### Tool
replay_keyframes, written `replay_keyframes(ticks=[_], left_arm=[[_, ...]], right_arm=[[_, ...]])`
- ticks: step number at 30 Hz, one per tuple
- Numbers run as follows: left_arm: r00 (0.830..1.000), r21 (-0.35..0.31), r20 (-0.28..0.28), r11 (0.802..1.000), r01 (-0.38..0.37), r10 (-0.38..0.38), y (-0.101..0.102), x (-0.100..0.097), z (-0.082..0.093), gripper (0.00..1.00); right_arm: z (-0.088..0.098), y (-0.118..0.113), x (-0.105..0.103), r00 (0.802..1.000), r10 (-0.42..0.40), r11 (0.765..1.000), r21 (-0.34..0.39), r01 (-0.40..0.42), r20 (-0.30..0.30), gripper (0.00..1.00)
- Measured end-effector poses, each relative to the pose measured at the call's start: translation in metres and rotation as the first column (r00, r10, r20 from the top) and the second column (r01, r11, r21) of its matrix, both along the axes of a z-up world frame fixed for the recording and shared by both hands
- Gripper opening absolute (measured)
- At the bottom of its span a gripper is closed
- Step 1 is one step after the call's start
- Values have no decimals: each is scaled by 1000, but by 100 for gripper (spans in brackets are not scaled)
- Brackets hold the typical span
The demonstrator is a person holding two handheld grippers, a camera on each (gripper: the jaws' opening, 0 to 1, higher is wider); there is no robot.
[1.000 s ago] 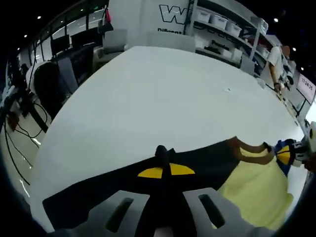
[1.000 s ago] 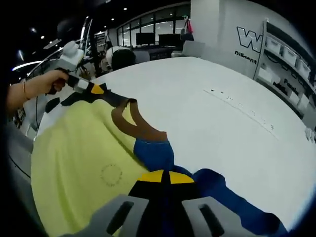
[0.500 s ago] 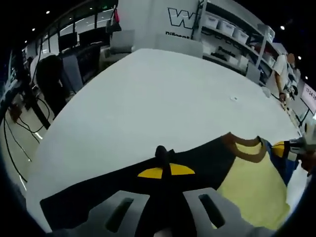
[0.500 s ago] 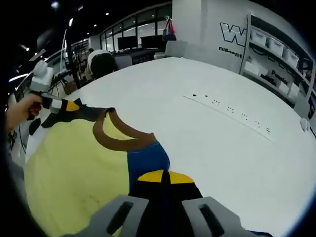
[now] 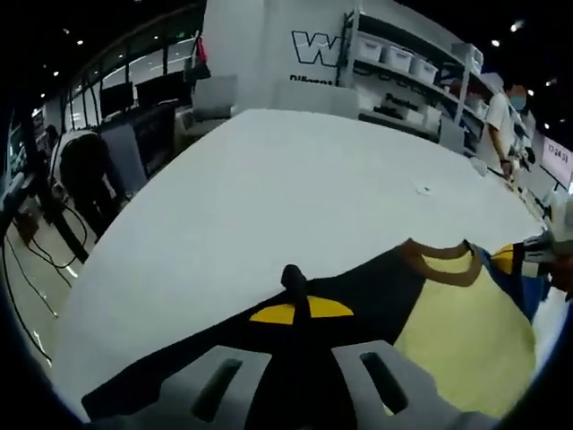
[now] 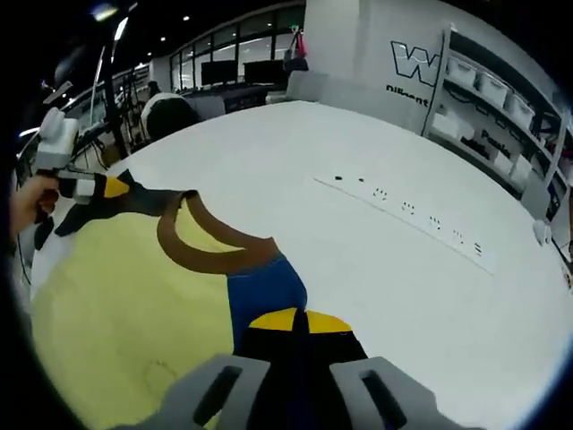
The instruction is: Fold the garment on the visible template until the final outline fits inside the template.
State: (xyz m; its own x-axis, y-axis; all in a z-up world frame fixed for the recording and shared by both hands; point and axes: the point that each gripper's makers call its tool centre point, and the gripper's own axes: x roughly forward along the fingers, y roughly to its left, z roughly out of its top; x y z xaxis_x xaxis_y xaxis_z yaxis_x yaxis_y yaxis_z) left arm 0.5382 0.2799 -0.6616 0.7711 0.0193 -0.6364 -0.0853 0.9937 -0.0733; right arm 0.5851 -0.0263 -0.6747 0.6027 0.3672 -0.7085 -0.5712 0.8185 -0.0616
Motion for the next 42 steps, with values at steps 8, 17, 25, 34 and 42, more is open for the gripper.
replay_keyframes(ticks=[8, 17, 25, 34, 42], left_arm=[[1000, -1, -12, 1000, -3, 3, 5, 4, -4, 5], [1000, 5, -9, 1000, -17, 17, 8, 9, -5, 5], [1000, 38, -2, 999, -1, 1, 9, 13, -5, 6], [996, 11, 81, 1000, 21, -22, -1, 6, 23, 28], [992, -43, 113, 998, 55, -50, -21, -17, 43, 68]], right_arm=[[1, 1, 10, 999, -46, 996, 74, 46, -10, 0], [1, 3, 17, 998, -56, 995, 81, 56, -2, 0], [1, 5, 19, 998, -63, 994, 87, 63, -5, 0], [34, 4, 21, 993, -82, 987, 148, 68, 89, 14], [57, -15, 0, 989, -114, 977, 193, 93, 97, 44]])
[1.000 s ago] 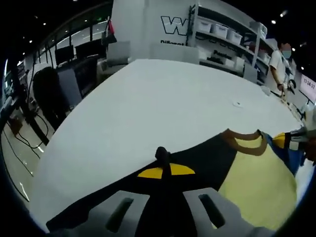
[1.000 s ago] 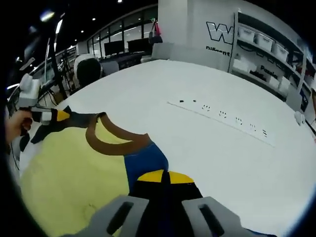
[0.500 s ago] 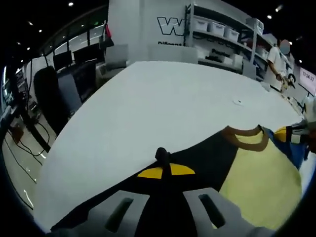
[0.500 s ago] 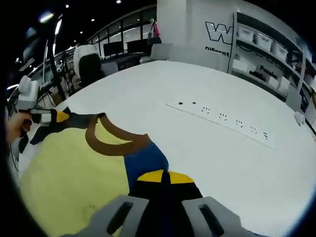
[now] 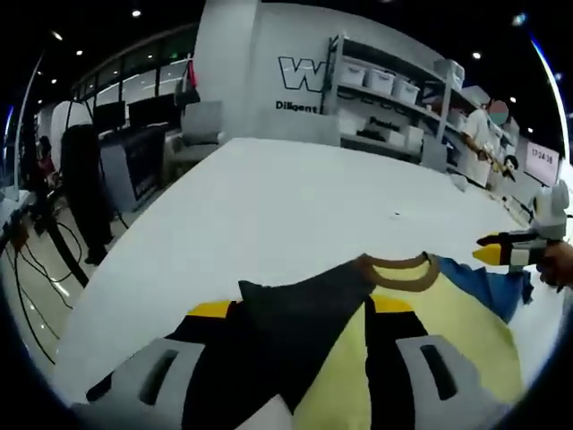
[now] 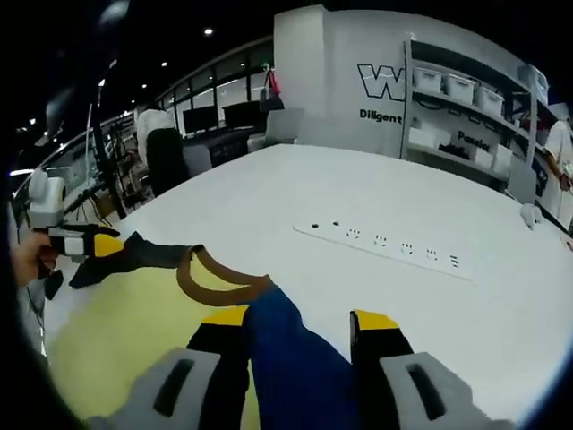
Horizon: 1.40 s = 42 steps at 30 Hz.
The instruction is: Fold the garment on the visible template until the final outline fits inside the template.
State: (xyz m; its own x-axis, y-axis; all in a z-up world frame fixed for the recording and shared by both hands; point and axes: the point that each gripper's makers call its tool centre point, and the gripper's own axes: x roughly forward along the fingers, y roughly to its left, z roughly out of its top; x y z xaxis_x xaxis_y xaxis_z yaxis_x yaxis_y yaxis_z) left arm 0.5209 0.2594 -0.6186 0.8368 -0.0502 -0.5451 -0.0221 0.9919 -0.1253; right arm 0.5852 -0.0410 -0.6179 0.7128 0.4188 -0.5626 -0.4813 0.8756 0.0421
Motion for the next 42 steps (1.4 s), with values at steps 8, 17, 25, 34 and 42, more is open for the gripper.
replay_keyframes(ticks=[8, 17, 25, 34, 42], left_arm=[[999, -45, 21, 998, 37, -36, -12, -22, 20, 79], [988, -57, 88, 989, 134, -128, -37, -54, 51, 99], [977, -42, 97, 980, 195, -190, -46, -78, 59, 99], [974, -115, 100, 970, 215, -204, -56, -104, 77, 99], [972, -71, 92, 973, 221, -214, -54, -121, 83, 99]], right_arm=[[8, -20, -26, 999, -43, 999, 19, 44, -33, 65], [11, -48, -60, 998, -54, 998, -12, 54, -29, 69], [8, -80, -80, 996, -87, 994, -73, 86, 2, 65], [1, -127, -109, 988, -155, 983, -101, 155, 8, 68], [-8, -162, -128, 977, -214, 968, -132, 212, -4, 69]])
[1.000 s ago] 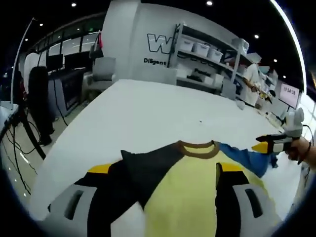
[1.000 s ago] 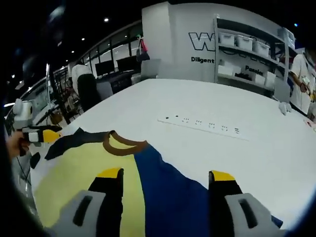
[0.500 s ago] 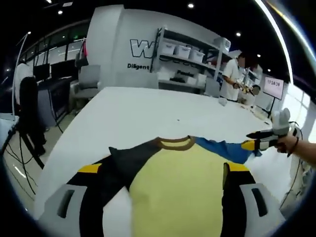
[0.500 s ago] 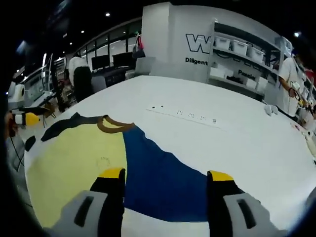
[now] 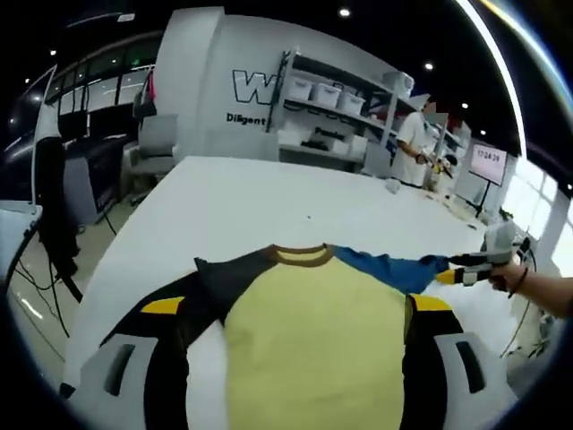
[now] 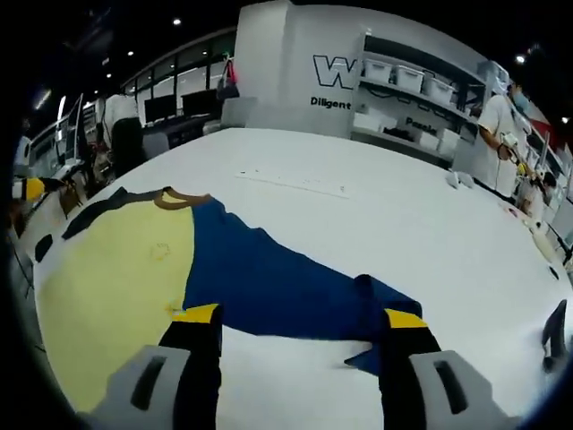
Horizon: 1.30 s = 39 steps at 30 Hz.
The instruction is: Fold the garment on the visible template until the final outline fits inside the template.
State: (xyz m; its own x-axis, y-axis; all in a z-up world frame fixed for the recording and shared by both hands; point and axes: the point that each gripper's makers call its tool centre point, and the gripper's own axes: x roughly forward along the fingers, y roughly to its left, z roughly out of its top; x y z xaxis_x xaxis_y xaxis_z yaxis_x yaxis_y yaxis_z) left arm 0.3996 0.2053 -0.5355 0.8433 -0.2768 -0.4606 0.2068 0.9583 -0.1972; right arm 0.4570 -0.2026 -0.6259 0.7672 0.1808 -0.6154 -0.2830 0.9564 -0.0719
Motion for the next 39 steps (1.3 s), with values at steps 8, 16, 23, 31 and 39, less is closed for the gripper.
replay_keyframes(ticks=[8, 16, 23, 31, 39], left_arm=[[1000, 37, -16, 999, 10, -9, 3, -13, -1, 98], [1000, 59, -21, 998, 12, -11, 7, -23, -1, 95], [999, 53, -29, 998, 14, -13, 8, -23, 1, 91], [999, 45, -27, 999, -22, 24, 14, -27, 3, 89], [999, 42, -19, 999, -31, 32, 17, -31, 7, 87]], right_arm=[[-17, -39, -9, 988, -150, 989, -6, 150, -31, 59], [-30, -61, -3, 962, -271, 962, -28, 271, -14, 37], [-37, -67, -1, 945, -325, 945, -39, 324, -25, 18], [-34, -72, -3, 946, -323, 946, -42, 322, -22, 0], [-3, -74, -18, 963, -269, 960, -69, 270, 27, 0]])
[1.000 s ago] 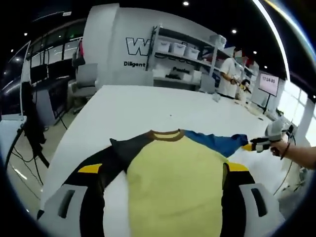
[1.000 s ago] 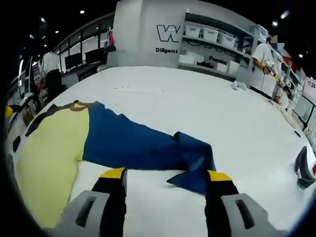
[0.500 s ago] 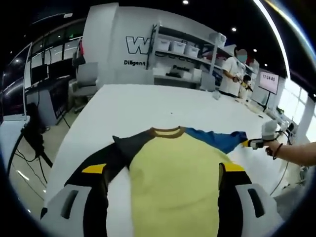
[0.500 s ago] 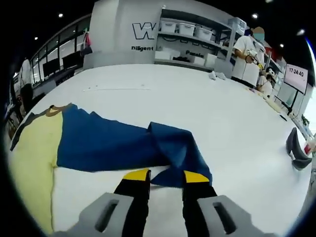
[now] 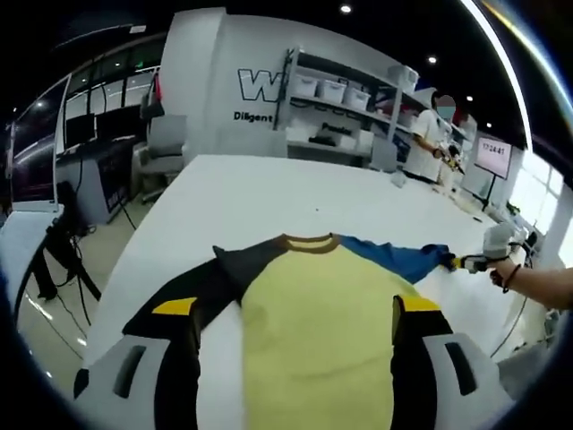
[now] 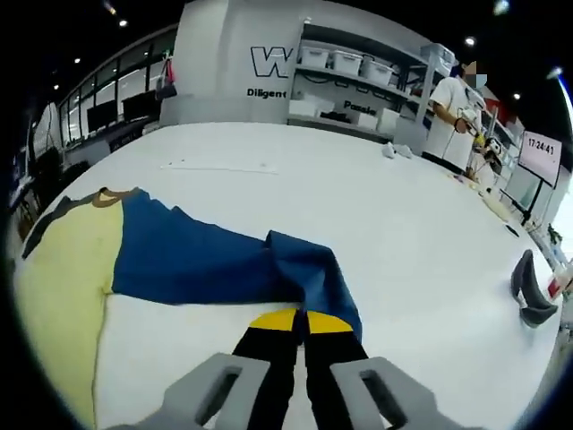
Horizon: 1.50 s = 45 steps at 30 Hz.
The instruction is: Fold the garment on the visible template until the final outline fits inside the template.
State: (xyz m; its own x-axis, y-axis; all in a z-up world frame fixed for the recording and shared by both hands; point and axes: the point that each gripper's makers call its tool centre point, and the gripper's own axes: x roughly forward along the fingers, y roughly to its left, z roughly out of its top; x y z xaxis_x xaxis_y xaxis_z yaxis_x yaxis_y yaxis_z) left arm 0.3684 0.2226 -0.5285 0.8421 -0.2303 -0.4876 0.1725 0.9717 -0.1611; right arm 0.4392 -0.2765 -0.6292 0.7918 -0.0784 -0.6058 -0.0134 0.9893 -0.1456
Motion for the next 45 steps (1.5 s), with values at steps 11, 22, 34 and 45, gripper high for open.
replay_keyframes(ticks=[11, 22, 34, 45], left_arm=[[1000, 8, 13, 1000, -4, 4, 5, -6, 9, 84], [1000, 14, 18, 1000, 5, -5, 9, -13, 14, 80], [1000, 24, 2, 1000, 19, -19, 8, -14, 10, 78], [1000, 41, -9, 999, 16, -16, 12, -15, 8, 78]], right_arm=[[35, -2, -1, 998, 37, 999, -22, -36, 59, 0], [72, 6, 15, 995, 96, 990, 98, -96, 8, 0], [64, -34, 38, 994, 61, 996, 67, -55, -92, 0], [12, -56, 49, 976, 62, 998, -3, -65, -207, 0]])
